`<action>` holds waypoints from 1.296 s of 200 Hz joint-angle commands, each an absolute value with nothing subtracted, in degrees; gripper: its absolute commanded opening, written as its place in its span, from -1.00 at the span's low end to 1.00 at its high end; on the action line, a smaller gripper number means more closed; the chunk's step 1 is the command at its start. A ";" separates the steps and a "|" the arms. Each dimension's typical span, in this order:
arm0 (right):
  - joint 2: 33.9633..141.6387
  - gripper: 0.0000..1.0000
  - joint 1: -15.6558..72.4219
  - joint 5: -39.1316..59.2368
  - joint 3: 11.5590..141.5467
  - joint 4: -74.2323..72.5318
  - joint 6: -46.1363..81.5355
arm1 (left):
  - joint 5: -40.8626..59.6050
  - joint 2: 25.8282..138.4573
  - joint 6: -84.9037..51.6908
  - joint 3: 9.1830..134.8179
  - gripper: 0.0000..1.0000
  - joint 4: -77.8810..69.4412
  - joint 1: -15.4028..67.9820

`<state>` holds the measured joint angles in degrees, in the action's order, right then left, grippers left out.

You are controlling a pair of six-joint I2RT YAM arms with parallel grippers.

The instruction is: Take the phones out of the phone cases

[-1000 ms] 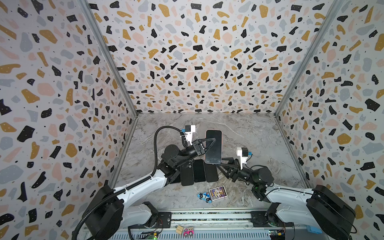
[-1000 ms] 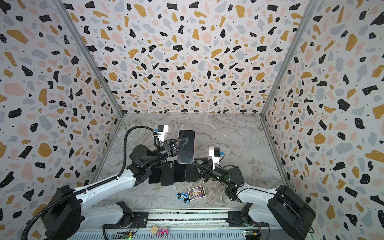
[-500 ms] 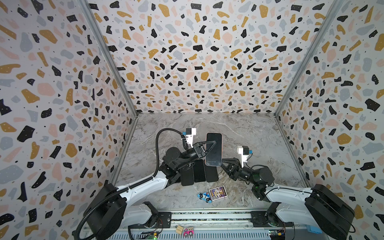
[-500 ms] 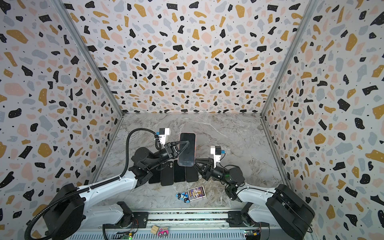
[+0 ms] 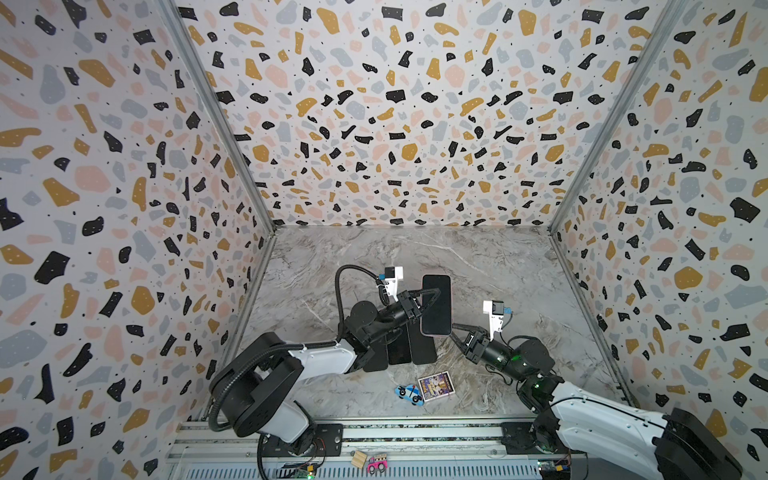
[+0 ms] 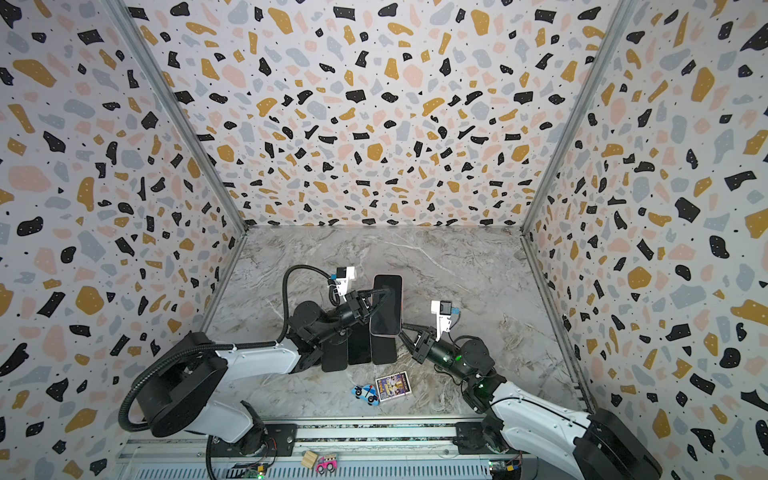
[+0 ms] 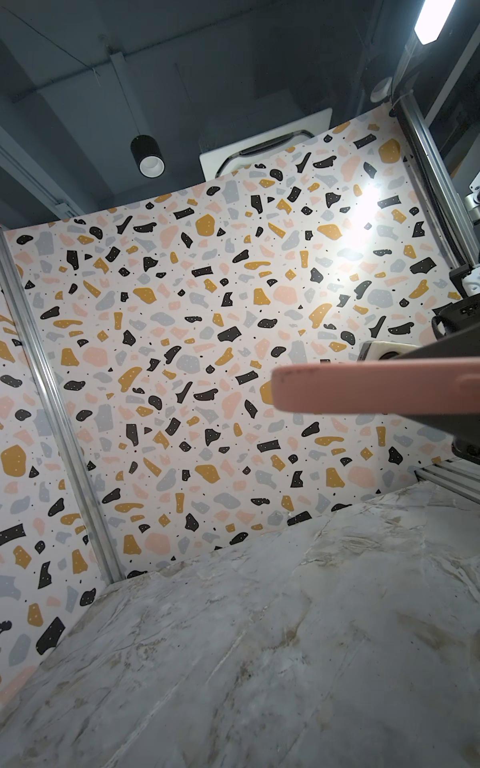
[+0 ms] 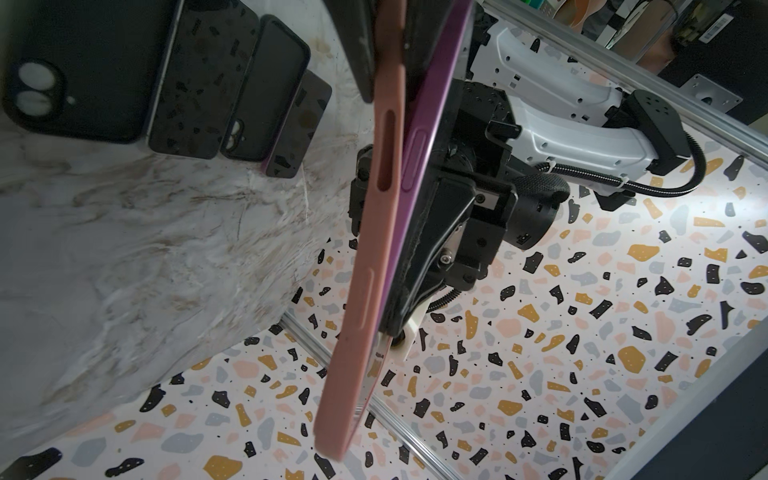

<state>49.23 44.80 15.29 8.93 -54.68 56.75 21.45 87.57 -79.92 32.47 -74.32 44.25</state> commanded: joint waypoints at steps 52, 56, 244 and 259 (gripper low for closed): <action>44.60 -1.00 43.51 13.71 8.31 -53.66 58.62 | 20.54 92.08 -81.00 31.78 0.20 -83.14 45.97; 44.56 -1.00 43.38 13.91 8.28 -53.62 58.72 | 20.36 91.90 -80.88 31.69 0.26 -83.14 45.97; 40.54 -1.00 41.40 15.31 6.59 -51.45 61.18 | -3.74 59.00 -7.58 47.24 0.87 -8.75 57.27; 40.10 -1.00 41.18 15.43 6.71 -50.66 61.26 | -9.46 58.97 0.37 47.94 0.86 -4.97 62.31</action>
